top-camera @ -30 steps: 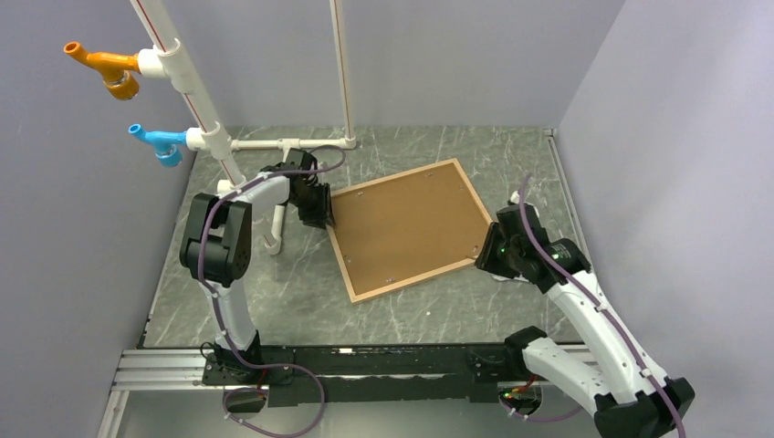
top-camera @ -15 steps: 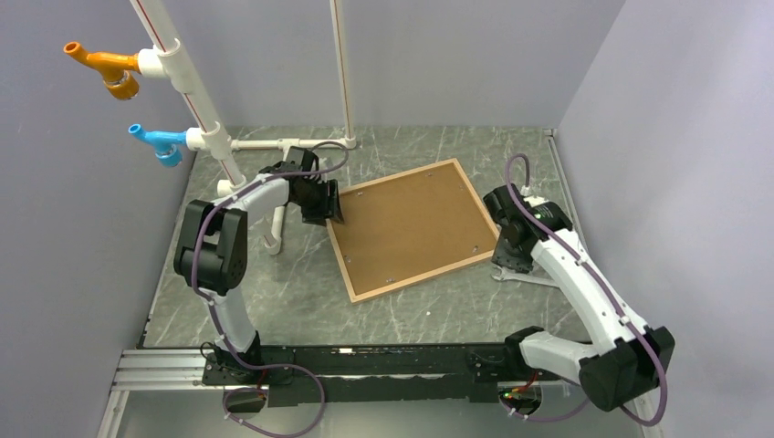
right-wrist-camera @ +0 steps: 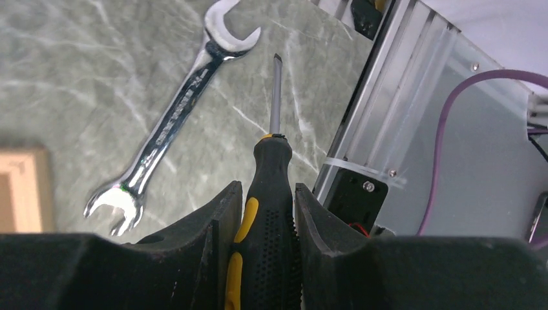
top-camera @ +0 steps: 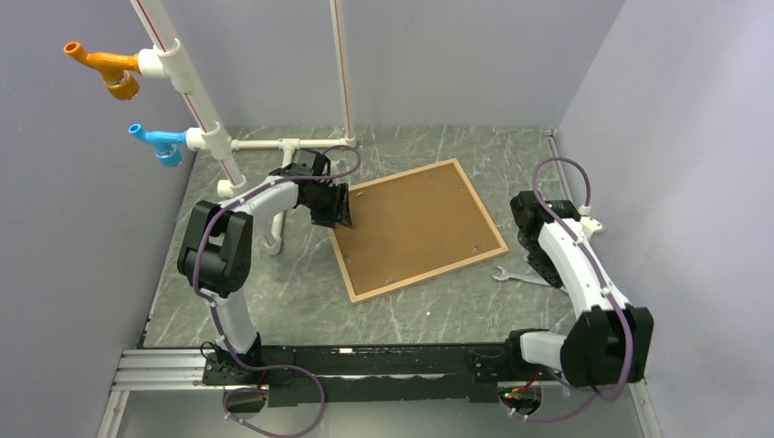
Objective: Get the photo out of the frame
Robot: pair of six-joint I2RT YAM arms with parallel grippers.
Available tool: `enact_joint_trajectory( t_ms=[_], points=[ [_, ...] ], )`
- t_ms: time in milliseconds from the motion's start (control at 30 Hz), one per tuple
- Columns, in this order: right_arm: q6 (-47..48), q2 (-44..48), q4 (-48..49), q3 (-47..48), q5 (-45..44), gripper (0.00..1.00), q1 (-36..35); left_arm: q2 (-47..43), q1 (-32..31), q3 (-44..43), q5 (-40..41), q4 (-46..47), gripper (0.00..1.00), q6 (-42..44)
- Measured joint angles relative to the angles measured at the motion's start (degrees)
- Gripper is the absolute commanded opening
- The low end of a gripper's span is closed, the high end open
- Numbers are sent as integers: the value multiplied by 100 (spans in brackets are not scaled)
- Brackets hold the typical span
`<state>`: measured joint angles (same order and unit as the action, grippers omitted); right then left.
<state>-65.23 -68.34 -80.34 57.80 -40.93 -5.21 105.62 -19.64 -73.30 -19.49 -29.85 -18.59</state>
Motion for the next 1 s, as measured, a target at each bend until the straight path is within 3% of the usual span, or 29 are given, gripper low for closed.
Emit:
enact_joint_trajectory(
  t_ms=[233, 433, 633, 1000],
  points=[
    [-79, -540, 1095, -955, 37, 0, 560, -11, -11, 0, 96, 0, 55, 92],
    [-107, -1349, 1580, -1174, 247, 17, 654, -83, -11, 0, 83, 2, 54, 92],
    [-103, -1902, 1757, -1172, 385, 22, 651, -90, 28, -2, 68, 2, 52, 92],
    [-26, -1941, 2094, -1458, 870, 51, 614, -90, 199, -2, -87, 28, 52, 74]
  ],
)
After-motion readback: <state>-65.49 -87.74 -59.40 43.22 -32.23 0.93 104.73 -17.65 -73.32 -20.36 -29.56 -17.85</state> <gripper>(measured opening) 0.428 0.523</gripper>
